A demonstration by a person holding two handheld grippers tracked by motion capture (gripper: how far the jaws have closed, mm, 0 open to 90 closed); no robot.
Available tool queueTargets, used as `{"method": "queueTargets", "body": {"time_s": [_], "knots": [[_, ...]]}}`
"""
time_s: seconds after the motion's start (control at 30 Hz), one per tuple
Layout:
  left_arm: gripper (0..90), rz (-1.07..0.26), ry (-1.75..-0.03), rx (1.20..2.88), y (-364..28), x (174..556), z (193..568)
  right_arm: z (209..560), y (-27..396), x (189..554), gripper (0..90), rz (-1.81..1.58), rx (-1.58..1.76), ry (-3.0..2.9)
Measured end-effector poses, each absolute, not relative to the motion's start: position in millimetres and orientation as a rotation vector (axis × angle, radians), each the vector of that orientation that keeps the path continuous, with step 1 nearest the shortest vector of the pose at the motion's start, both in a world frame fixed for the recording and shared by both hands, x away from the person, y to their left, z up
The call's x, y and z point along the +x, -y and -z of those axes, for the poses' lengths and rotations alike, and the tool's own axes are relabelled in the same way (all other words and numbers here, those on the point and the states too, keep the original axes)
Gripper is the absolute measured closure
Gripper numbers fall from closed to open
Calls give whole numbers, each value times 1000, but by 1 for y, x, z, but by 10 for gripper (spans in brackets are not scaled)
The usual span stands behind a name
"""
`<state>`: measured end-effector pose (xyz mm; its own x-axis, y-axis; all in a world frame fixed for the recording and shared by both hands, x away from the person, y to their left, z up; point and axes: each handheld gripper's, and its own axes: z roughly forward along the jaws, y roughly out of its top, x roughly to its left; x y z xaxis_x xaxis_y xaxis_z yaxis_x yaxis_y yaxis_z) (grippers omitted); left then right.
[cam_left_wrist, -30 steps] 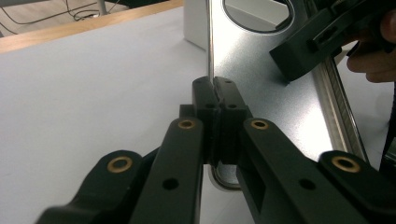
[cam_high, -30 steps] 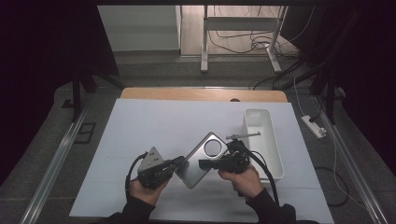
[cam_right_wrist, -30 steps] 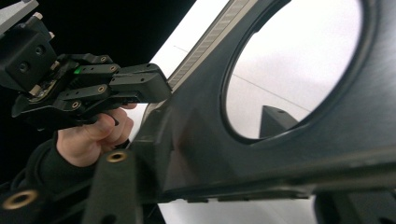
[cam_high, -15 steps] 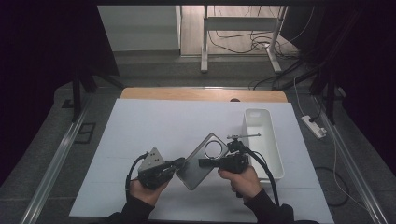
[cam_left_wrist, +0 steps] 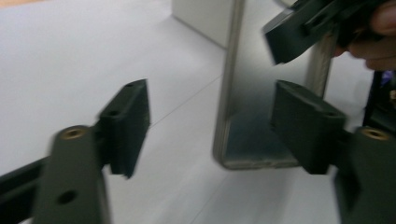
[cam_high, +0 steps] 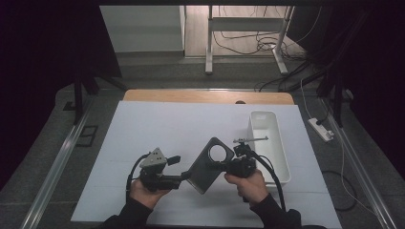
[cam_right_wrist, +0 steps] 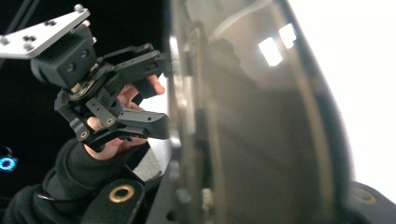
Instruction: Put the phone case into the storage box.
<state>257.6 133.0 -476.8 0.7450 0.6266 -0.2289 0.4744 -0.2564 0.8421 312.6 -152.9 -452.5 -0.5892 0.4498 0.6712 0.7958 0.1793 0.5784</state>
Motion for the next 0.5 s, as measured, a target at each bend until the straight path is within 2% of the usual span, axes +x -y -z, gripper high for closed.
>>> {"method": "queueTargets", "body": {"time_s": [0.13, 0.23, 0.5], "knots": [[122, -51, -850, 1916, -139, 264, 482, 449, 154, 310, 854, 1399, -1095, 2216], [65, 0, -832, 1924, -141, 267, 484, 448, 155, 309, 854, 1401, -1046, 2273], [3, 47, -789, 1970, -141, 269, 491, 444, 154, 306, 853, 1392, -939, 2377]]}}
